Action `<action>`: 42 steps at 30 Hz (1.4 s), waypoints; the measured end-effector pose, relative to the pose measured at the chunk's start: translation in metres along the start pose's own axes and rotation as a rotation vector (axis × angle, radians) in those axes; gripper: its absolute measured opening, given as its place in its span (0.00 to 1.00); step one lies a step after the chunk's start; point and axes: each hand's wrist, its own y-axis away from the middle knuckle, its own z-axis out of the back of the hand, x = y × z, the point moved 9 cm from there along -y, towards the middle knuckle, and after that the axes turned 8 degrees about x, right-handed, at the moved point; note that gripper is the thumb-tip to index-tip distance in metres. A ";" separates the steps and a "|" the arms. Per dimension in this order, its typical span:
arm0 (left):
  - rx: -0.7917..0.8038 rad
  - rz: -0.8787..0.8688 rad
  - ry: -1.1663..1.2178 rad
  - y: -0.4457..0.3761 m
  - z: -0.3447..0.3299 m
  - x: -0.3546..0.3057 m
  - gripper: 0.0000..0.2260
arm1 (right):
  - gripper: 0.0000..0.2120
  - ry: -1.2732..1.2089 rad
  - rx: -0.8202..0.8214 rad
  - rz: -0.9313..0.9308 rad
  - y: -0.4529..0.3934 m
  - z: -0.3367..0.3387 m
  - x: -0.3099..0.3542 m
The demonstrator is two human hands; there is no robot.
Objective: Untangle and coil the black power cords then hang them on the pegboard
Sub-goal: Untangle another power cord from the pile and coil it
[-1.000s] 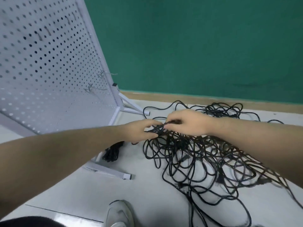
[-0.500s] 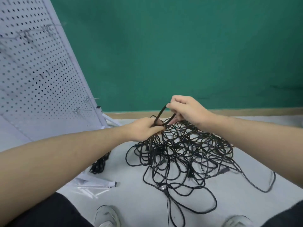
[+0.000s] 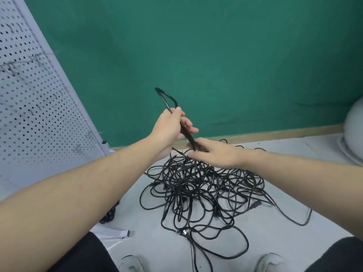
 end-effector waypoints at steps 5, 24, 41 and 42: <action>0.038 -0.009 0.243 -0.006 -0.016 0.004 0.09 | 0.13 -0.171 -0.078 0.034 0.007 0.013 -0.003; 0.690 -0.056 -1.211 0.008 -0.073 0.092 0.14 | 0.12 -0.825 -0.505 -0.214 0.066 0.056 -0.066; 0.923 -0.038 -1.205 0.032 -0.106 0.086 0.14 | 0.16 0.641 0.111 0.027 0.066 0.001 -0.043; 0.937 -0.055 -1.164 0.032 -0.107 0.083 0.13 | 0.12 0.581 0.117 0.031 0.068 0.001 -0.046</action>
